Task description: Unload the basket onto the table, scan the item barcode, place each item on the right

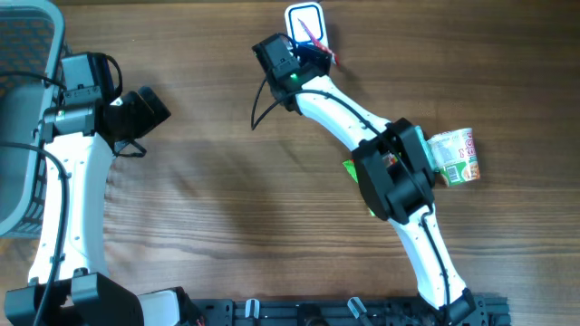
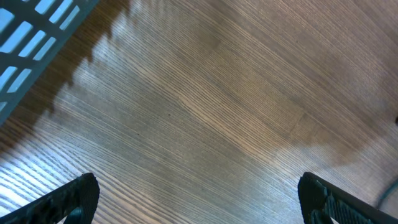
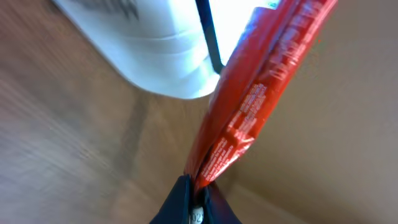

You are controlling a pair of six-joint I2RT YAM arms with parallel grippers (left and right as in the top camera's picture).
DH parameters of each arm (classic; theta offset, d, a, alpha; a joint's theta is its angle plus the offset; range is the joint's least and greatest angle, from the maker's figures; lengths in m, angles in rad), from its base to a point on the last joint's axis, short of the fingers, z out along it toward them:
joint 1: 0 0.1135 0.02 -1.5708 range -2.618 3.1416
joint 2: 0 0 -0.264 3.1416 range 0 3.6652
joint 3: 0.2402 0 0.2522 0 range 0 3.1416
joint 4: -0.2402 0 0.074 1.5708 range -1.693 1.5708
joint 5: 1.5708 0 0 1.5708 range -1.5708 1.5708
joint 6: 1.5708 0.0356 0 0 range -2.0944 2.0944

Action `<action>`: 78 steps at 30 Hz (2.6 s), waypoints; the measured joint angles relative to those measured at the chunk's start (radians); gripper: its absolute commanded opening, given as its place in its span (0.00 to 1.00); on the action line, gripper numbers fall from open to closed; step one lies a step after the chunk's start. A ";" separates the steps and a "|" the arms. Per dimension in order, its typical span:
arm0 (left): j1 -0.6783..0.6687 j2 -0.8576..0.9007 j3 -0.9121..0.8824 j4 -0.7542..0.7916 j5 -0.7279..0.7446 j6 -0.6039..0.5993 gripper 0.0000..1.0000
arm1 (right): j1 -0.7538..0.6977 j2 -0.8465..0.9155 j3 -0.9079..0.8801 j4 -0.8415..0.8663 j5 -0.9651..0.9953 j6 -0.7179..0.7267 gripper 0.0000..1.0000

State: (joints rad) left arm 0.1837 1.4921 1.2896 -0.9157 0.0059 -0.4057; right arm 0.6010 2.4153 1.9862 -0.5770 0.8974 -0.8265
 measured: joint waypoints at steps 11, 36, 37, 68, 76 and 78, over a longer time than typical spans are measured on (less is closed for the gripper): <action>0.000 0.000 0.000 0.000 0.000 0.000 1.00 | -0.048 -0.468 0.019 -0.681 -0.733 0.582 0.04; 0.000 0.000 0.000 0.000 0.000 0.000 1.00 | -0.164 -0.455 -0.455 -0.638 -1.051 0.859 1.00; 0.000 0.000 0.000 0.000 0.000 0.000 1.00 | -0.164 -0.459 -0.454 -0.626 -1.051 0.860 1.00; 0.000 0.000 0.000 0.000 0.000 0.000 1.00 | -0.183 -0.626 -0.452 -0.206 -1.050 0.869 1.00; 0.000 0.000 0.000 0.000 0.000 0.000 1.00 | -0.183 -0.626 -0.452 -0.206 -1.050 0.869 1.00; 0.000 0.000 0.000 0.000 0.000 0.000 1.00 | -0.183 -0.626 -0.452 -0.206 -1.044 0.869 1.00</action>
State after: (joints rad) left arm 0.1837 1.4921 1.2896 -0.9157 0.0059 -0.4057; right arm 0.4179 1.7893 1.5337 -0.7830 -0.1463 0.0422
